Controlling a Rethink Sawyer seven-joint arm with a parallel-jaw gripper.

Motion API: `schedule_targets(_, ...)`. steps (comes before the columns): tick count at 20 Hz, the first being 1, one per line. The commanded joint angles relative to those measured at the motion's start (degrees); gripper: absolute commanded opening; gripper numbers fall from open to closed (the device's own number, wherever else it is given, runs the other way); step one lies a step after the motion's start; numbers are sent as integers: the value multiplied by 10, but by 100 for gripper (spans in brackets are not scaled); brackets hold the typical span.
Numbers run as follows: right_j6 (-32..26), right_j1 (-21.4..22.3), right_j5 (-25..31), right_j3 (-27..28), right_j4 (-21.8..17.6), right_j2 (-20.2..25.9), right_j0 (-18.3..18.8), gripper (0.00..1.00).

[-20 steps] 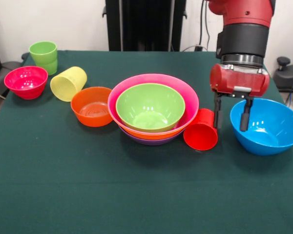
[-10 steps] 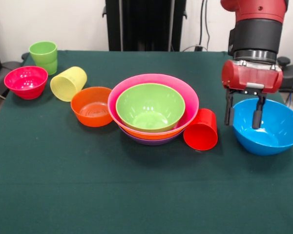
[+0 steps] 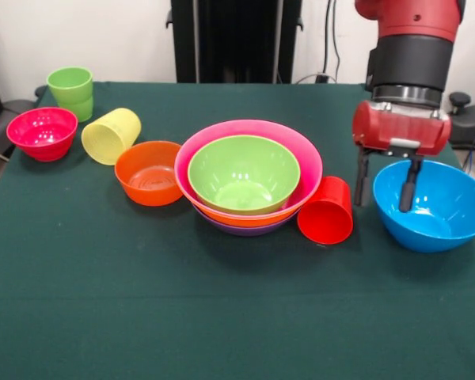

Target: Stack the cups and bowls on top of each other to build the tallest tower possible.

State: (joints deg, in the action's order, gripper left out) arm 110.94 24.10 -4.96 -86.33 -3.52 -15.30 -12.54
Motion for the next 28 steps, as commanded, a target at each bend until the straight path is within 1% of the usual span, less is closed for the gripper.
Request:
schedule_targets(1, -14, -1, 204, 52, -1, 95, 40, 100)
schedule_targets(3, -17, -1, 236, 61, 1, 98, 44, 100)
schedule_targets(6, -15, 0, 260, 62, -3, 102, 51, 100)
schedule_targets(13, 11, 6, 262, 55, -9, 99, 52, 100)
schedule_targets(14, 21, 8, 247, 52, -9, 94, 50, 100)
schedule_targets(15, 47, 10, 205, 46, -10, 76, 39, 100)
schedule_targets(16, 61, 11, 171, 42, -14, 65, 33, 100)
schedule_targets(18, 68, 11, 75, 33, -43, 41, 19, 100)
schedule_targets(19, 71, 13, 55, 30, -43, 40, 23, 100)
schedule_targets(20, 71, 14, 46, 29, -43, 37, 25, 100)
schedule_targets(22, 46, 24, 48, 32, -55, 46, 37, 100)
schedule_targets(24, 45, 28, 27, 23, -59, 43, 41, 100)
schedule_targets(28, 37, 20, -11, 20, -73, 14, 33, 100)
